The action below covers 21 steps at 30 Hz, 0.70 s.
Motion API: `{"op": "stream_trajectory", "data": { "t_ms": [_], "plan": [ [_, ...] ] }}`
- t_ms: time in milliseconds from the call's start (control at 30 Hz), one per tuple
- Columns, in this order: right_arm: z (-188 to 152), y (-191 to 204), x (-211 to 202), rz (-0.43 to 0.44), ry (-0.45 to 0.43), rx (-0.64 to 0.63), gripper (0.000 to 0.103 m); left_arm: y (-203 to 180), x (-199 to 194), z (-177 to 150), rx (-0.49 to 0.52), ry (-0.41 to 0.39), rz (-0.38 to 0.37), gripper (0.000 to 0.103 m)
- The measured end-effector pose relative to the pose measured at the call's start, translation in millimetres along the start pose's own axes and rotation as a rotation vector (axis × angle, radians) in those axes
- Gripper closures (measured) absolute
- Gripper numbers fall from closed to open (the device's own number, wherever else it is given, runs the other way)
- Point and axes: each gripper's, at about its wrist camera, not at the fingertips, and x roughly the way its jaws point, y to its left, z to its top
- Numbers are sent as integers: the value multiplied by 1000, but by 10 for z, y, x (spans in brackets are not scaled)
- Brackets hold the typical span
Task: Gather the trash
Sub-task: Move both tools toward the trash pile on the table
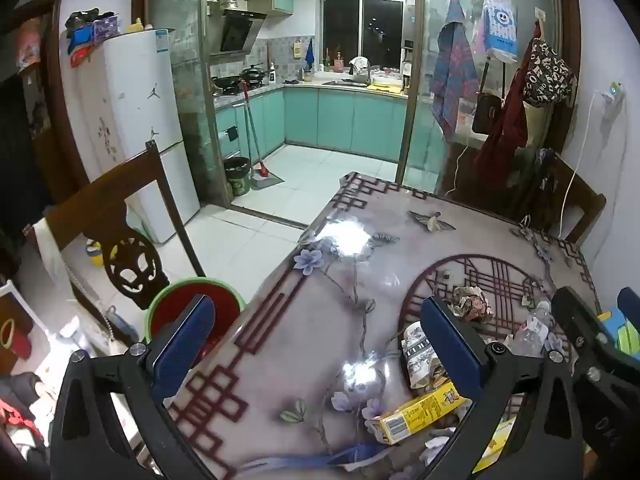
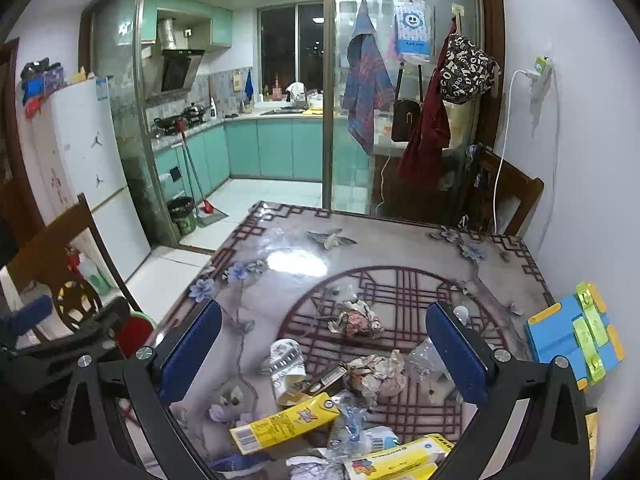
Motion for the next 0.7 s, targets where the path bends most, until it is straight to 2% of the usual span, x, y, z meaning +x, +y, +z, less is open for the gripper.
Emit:
{"op": "stream_trajectory", "data": {
  "t_ms": [100,633,700],
  "plan": [
    [-57,25,11,-10,-4,-8,1,12,-8,-4,-2,0,-1,0],
    [129,-26,-225,-45,-30,-18,1,123,0,19,-26,0,37,0],
    [113,-20,-217,-38,-8,-2,1,129,-1,19,-26,-1,37,0]
  ]
}}
